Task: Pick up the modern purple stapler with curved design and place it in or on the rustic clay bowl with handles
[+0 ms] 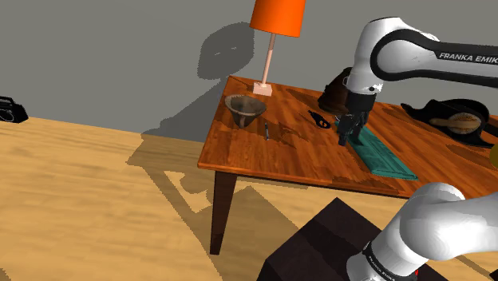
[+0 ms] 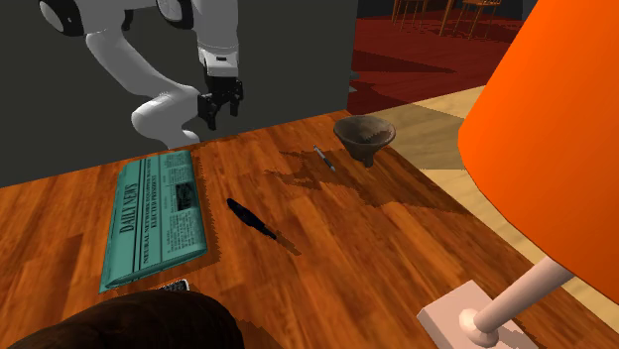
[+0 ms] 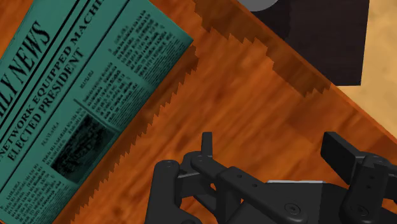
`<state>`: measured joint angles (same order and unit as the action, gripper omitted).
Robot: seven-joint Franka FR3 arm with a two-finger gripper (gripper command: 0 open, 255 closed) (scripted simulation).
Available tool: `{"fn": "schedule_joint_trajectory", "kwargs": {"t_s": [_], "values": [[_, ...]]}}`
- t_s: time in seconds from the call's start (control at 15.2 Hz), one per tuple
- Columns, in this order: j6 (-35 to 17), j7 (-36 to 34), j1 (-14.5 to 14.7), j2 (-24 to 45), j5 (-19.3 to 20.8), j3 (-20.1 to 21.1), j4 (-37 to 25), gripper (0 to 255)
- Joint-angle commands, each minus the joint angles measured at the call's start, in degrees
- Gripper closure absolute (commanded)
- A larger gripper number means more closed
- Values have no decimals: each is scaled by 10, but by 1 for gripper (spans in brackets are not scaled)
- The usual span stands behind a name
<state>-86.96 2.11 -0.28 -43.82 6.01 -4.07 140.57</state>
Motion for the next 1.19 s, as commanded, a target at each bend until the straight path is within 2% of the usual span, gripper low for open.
{"fn": "schedule_joint_trajectory", "kwargs": {"t_s": [0.0,0.59,1.12], "values": [[0,0,0,0,0,0,0,0],[-122,20,-30,159,19,-65,-80,0],[-194,49,-49,307,-3,-120,-189,0]]}}
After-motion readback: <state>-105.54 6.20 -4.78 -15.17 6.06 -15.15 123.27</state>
